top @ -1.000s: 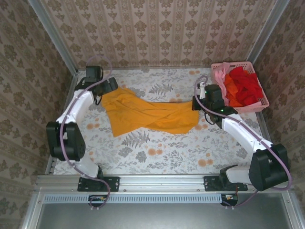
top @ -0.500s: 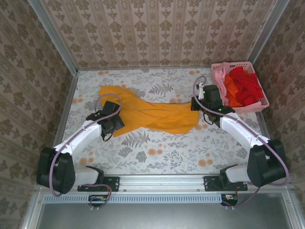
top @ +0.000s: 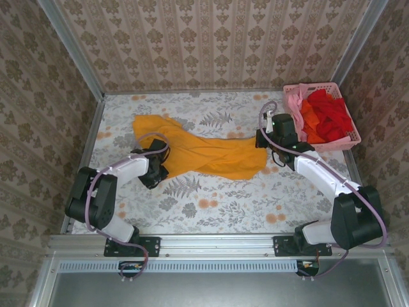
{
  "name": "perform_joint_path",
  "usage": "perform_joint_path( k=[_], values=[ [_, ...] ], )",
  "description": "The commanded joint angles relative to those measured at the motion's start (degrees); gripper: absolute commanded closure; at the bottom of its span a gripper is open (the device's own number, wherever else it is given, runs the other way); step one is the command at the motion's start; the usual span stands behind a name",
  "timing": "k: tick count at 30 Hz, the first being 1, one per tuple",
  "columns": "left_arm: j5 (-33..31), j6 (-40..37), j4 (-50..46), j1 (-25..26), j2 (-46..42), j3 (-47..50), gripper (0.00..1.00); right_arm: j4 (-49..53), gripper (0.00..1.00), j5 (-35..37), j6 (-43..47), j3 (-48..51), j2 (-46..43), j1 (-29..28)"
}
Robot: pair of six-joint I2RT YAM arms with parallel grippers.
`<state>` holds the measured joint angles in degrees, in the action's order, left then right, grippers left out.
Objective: Fold and stack the t-shirts
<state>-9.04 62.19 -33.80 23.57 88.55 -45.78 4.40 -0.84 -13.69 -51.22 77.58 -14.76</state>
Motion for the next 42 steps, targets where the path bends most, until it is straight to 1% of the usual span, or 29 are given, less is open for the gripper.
perform_joint_path(
  k=[1,2,5,9,11,13,16,19,24,28,31,33,37,40,42],
  values=[
    [0.38,1.11,3.8,0.16,3.41,0.82,0.74,-0.36,1.0,-0.61,-0.63,0.87,-1.1,0.22],
    [-0.04,0.79,4.21,0.16,3.73,0.78,0.79,-0.3,1.0,-0.73,-0.71,0.95,-1.36,0.25],
    [-0.91,0.3,4.71,0.15,3.53,0.86,1.0,0.46,1.0,-0.71,-0.64,0.87,-2.7,0.18],
    [-2.58,-1.31,2.56,0.31,-0.69,-0.38,1.0,0.44,1.0,-0.23,-0.62,1.56,-7.1,0.22],
    [-5.08,-2.27,1.17,0.59,-5.48,-1.21,1.0,-0.01,1.0,-0.43,-0.43,1.25,-9.97,0.17],
    [-6.61,-4.04,1.87,0.49,-10.61,-1.76,1.0,-0.05,1.0,-0.95,0.21,0.0,-12.6,0.14],
    [-8.51,-10.5,4.51,0.14,-17.59,-4.78,1.0,-1.06,1.0,-2.17,1.74,-2.41,-16.43,0.17],
    [-9.92,-17.27,4.16,-1.39,-22.28,-11.82,1.0,-1.88,1.0,-3.74,4.67,-6.45,-19.38,0.1],
    [-8.52,-27.11,5.91,-5.03,-27.03,-24.02,1.0,-1.09,1.0,-5.33,8.92,-16.26,-21.81,0.0],
    [-6.0,-30.92,6.18,-6.0,-27.48,-33.74,1.0,-1.42,1.0,-8.94,9.65,-23.57,-22.99,-0.07],
    [-3.72,-31.25,6.0,-5.99,-27.96,-38.77,1.0,-1.59,1.0,-12.11,9.58,-27.72,-23.94,-0.23],
    [-2.56,-31.36,6.38,-6.0,-28.22,-40.5,1.0,-1.6,1.0,-13.19,9.56,-29.56,-24.32,-0.22],
    [-1.09,-33.85,4.61,-6.01,-24.62,-45.62,1.0,1.75,1.0,-11.54,11.05,-34.34,-22.09,-0.26],
    [-0.64,-35.1,4.39,-6.5,-19.9,-48.86,1.0,4.97,1.0,-7.56,12.4,-37.52,-17.54,-0.19],
    [0.76,-35.0,5.07,-7.35,-16.51,-50.51,1.0,5.4,1.0,-5.37,13.03,-38.89,-13.97,0.02]
  ],
)
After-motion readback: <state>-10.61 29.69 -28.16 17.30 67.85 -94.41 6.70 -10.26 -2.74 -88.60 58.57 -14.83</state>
